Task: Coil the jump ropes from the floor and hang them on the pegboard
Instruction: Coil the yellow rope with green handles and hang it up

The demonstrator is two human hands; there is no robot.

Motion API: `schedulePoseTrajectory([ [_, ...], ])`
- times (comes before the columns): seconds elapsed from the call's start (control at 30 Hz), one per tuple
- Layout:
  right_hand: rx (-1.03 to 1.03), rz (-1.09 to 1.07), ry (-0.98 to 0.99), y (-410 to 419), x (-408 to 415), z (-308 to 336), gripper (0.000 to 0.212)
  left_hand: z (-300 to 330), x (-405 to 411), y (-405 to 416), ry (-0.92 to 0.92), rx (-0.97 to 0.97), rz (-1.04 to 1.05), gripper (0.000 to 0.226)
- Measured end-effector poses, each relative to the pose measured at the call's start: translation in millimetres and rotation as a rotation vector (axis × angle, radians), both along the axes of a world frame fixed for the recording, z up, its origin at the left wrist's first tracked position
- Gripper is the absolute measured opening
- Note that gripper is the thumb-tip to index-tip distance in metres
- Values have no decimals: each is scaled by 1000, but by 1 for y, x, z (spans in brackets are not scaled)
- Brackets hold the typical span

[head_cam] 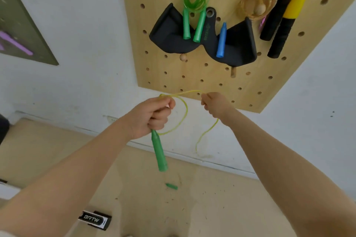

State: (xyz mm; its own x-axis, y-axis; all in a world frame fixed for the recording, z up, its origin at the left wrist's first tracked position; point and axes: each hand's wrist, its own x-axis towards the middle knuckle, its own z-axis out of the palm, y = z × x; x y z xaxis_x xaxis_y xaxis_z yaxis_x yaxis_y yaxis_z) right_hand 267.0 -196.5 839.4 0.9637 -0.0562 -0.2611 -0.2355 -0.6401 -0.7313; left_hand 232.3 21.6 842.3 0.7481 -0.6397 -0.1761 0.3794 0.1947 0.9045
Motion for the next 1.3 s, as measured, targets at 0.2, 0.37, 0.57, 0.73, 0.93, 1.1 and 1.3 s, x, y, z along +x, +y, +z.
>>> schedulePoseTrajectory([
  [0.2,-369,488,473,28,-31,-12,34,14,15,7,-46,-133,106,24],
  [0.37,-511,748,408,49,-54,20,36,-1,27,0,36,-18,375,35],
  [0.57,-715,823,283,69,-63,30,34,-19,22,-17,171,-136,373,49],
  [0.73,-816,695,364,54,-57,15,32,-14,29,-8,219,-267,403,51],
  [0.93,-518,789,70,66,-59,40,28,-20,27,-6,-155,329,289,65],
  [1.1,-279,457,-439,56,-35,44,17,-8,9,-2,-61,223,42,27],
  [1.3,191,438,-152,49,-37,45,33,14,3,-1,149,87,-135,44],
])
